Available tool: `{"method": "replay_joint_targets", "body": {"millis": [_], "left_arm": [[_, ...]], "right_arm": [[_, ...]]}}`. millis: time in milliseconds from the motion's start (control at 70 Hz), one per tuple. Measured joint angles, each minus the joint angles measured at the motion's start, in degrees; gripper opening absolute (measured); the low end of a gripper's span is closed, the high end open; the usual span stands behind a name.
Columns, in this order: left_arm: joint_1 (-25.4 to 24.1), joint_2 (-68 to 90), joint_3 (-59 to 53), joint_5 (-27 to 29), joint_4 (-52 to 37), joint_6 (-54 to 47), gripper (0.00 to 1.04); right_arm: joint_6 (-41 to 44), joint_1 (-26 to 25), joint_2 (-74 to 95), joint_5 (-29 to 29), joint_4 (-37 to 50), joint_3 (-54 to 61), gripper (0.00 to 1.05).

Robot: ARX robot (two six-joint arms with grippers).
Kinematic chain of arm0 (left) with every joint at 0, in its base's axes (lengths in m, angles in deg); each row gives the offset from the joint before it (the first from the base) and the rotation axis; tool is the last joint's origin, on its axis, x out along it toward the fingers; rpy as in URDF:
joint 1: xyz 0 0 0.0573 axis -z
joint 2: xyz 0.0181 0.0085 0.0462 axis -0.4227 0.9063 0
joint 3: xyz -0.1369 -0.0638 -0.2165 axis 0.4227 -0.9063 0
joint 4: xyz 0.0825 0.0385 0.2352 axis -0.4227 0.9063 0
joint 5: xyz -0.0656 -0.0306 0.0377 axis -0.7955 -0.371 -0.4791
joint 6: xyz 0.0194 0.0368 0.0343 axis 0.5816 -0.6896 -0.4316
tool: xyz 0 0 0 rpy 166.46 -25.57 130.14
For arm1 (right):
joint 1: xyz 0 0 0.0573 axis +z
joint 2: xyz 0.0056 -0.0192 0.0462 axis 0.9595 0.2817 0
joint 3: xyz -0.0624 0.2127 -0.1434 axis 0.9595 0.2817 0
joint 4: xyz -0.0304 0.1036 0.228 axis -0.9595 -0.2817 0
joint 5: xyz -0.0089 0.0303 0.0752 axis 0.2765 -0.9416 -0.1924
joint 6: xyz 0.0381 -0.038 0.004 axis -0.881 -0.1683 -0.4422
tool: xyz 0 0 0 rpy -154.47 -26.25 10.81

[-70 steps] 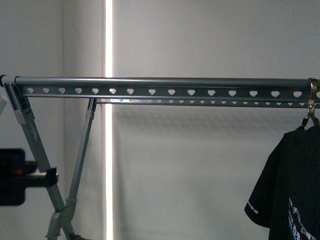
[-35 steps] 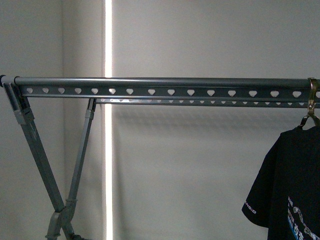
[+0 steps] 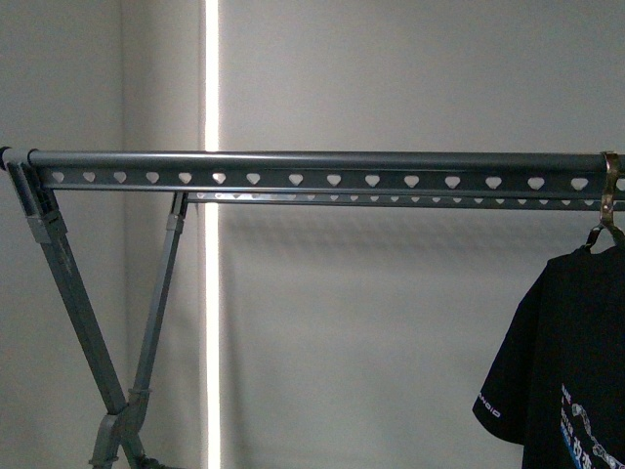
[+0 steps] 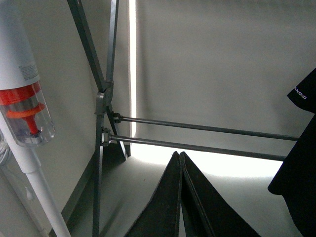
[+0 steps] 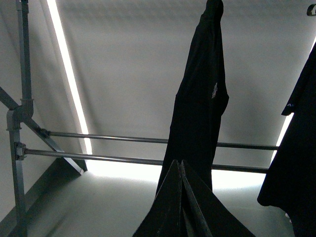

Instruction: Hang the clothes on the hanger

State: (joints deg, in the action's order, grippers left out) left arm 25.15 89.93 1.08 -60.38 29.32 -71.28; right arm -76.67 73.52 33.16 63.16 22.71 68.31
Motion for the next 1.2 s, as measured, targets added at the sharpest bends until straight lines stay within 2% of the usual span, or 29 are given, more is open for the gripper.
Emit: {"method": "replay_joint_targets", "body": {"millis": [428,899,985,1199], "left_arm": [[-0.02,-16.39,-0.02,0.00,15.52,0.00,0.04],[-0.02,-24.94,-0.02,0.00,24.02,0.00,0.04],[-0.02,-32.00,-0.02,-0.13,32.87,0.00,0.04],[-0.02,-34.56,-0.02,-0.13,34.10,0.00,0.04]], "right_arm": [[0.00,0.00,0.00,-0.02,0.00,0.00,0.02],[0.00,0.00,0.00,0.00,0.00,0.00,0.02],[0.00,0.00,0.00,0.00,0.00,0.00,0.02],[0.00,0.00,0.00,-0.02,0.00,0.00,0.02]]}}
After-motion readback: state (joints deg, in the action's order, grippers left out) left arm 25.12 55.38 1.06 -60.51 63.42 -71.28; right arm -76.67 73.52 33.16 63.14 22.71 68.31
